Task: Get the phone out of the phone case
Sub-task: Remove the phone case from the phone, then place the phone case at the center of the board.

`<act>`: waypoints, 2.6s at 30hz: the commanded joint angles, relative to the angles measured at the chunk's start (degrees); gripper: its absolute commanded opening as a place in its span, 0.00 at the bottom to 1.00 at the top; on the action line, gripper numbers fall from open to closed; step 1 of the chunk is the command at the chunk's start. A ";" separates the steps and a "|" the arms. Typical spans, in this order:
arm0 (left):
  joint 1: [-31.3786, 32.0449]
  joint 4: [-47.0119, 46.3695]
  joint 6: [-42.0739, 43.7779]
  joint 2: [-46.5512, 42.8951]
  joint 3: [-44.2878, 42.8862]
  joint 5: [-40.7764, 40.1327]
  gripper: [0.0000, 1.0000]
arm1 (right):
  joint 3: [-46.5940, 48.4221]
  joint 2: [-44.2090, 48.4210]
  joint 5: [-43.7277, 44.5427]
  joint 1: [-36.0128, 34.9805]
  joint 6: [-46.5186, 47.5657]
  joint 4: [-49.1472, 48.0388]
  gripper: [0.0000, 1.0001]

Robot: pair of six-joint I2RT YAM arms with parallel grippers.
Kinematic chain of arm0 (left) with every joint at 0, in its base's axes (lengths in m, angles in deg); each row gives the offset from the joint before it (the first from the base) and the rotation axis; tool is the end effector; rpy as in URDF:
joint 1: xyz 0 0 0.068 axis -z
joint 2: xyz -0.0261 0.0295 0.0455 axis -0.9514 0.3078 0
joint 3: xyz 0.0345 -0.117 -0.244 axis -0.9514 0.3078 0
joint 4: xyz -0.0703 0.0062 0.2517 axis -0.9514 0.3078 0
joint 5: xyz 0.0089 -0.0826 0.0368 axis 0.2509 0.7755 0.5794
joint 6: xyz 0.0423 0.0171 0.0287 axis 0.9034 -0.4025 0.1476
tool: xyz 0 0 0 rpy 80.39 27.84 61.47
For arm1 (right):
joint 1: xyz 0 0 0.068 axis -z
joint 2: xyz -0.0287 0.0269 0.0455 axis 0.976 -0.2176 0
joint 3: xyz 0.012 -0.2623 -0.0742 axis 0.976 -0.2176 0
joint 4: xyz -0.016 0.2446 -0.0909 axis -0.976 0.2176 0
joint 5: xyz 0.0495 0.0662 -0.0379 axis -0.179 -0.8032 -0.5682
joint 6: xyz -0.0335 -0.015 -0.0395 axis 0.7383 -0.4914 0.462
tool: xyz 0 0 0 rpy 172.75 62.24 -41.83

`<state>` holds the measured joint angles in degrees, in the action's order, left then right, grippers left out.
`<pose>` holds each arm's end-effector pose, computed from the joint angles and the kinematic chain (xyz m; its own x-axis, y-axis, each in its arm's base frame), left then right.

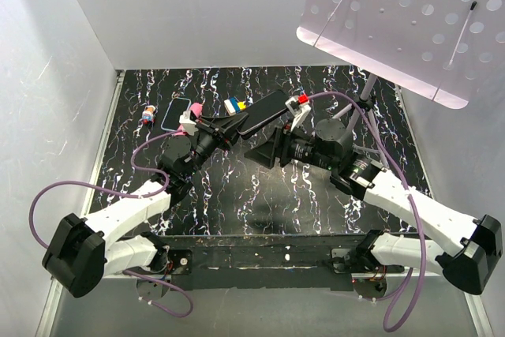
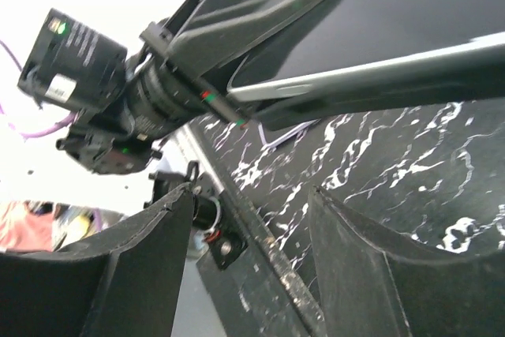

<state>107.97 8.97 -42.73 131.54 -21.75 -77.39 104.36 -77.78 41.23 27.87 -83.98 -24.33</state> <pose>0.2058 -0.1507 0.2929 -0.6174 -0.7343 0.2823 -0.0881 -0.2920 -0.9523 0.1574 0.1984 0.3610 -0.5892 0.2193 -0.7777 -0.6818 0.3817 0.6241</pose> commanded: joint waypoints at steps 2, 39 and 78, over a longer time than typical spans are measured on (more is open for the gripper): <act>0.13 -6.36 -2.22 -2.18 0.42 -4.55 0.00 | 0.83 -0.69 11.27 -0.27 -1.39 -9.33 0.63; 0.49 -7.32 -4.60 -4.28 0.07 -3.85 0.00 | 4.15 -10.53 35.16 -4.67 -3.07 -11.99 0.26; -5.05 -0.65 34.69 44.55 -36.65 0.29 0.00 | -5.42 25.41 19.79 0.34 -7.55 50.76 0.01</act>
<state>102.27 13.60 -9.85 169.53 -51.91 -78.22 98.98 -55.20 58.48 28.24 -88.42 23.25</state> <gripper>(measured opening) 0.094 0.109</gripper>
